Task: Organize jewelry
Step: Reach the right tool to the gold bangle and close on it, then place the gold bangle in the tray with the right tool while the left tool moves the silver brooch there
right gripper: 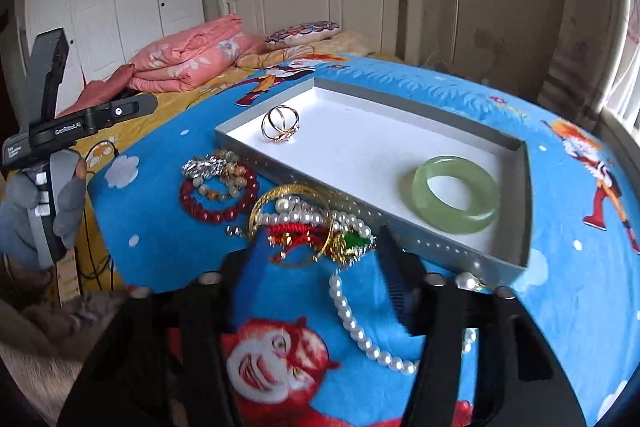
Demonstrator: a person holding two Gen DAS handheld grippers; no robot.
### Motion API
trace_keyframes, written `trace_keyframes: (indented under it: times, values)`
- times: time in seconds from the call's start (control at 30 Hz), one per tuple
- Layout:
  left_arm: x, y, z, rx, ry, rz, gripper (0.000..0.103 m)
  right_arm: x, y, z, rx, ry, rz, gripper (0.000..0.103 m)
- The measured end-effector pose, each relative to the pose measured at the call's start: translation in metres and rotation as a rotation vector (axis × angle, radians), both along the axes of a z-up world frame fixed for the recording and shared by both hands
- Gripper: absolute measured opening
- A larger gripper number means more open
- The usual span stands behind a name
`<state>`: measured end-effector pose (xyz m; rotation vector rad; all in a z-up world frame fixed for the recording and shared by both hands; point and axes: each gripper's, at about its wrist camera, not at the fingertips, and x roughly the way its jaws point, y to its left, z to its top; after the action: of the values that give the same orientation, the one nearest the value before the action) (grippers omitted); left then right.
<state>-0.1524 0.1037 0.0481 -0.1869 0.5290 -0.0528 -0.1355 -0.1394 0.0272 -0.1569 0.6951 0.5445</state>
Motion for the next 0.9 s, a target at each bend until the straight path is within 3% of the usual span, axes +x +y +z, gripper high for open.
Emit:
trace_keyframes:
  times: [0.13, 0.33, 0.43, 0.67, 0.9]
  values:
    - [0.02, -0.008, -0.018, 0.006, 0.059, 0.0, 0.099, 0.018, 0.006, -0.006, -0.016, 0.043, -0.028, 0.028]
    - [0.031, 0.004, -0.027, -0.093, 0.129, -0.01, 0.1, 0.016, 0.023, -0.012, -0.086, 0.032, -0.013, 0.017]
    - [0.029, 0.006, -0.029, -0.102, 0.115, -0.019, 0.1, 0.012, 0.026, -0.013, -0.119, 0.011, -0.027, 0.013]
    - [0.025, -0.005, -0.031, -0.042, 0.106, -0.047, 0.1, 0.005, 0.026, -0.015, -0.156, -0.028, -0.027, 0.006]
    - [0.02, 0.003, -0.029, -0.081, 0.077, -0.061, 0.1, -0.006, 0.011, -0.002, -0.064, -0.086, -0.033, 0.005]
